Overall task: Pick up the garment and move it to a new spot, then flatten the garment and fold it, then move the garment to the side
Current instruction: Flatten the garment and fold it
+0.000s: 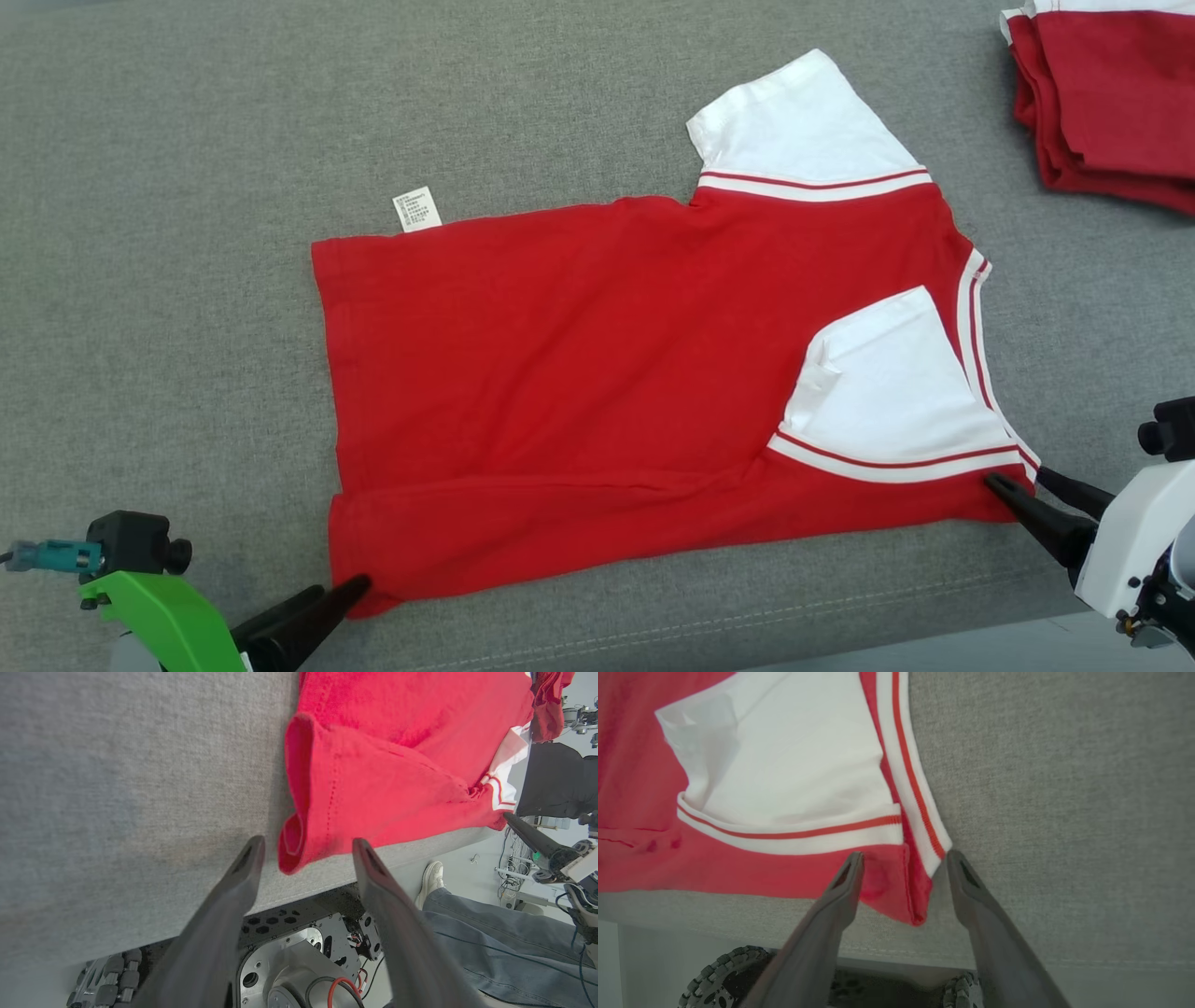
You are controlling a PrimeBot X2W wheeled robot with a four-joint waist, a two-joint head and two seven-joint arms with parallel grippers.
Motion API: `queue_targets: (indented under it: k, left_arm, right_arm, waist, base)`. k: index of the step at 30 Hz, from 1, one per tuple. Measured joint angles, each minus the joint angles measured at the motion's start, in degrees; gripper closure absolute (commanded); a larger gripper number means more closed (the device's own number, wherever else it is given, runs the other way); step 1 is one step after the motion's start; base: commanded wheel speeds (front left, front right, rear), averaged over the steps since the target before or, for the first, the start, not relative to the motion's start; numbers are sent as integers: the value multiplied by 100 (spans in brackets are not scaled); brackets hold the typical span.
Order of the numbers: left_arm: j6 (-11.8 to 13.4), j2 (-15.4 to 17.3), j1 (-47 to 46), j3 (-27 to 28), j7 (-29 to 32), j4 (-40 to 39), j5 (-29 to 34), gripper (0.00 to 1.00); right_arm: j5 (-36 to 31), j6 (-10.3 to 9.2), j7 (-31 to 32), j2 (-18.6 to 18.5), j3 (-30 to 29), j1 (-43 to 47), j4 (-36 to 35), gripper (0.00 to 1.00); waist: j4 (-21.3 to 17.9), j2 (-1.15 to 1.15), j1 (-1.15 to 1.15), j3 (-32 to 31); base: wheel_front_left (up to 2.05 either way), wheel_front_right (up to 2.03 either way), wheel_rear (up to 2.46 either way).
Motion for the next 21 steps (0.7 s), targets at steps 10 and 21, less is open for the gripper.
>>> queue_targets:
  k: [10,21]
  left_arm:
    - [88,135,2,19,-174,254,513,0]
    - [-56,744,-1209,407,-413,-427,1085,0]
  right_arm:
    - [-279,-107,-180,-99,-77,-3,-12,0]
    - [-810,-159,-354,-566,-442,-1210,-561,0]
  waist:
    - [-8,0,0,12]
    - [-41,0,0,191]
  base:
    - [0,0,0]
    - [0,0,0]
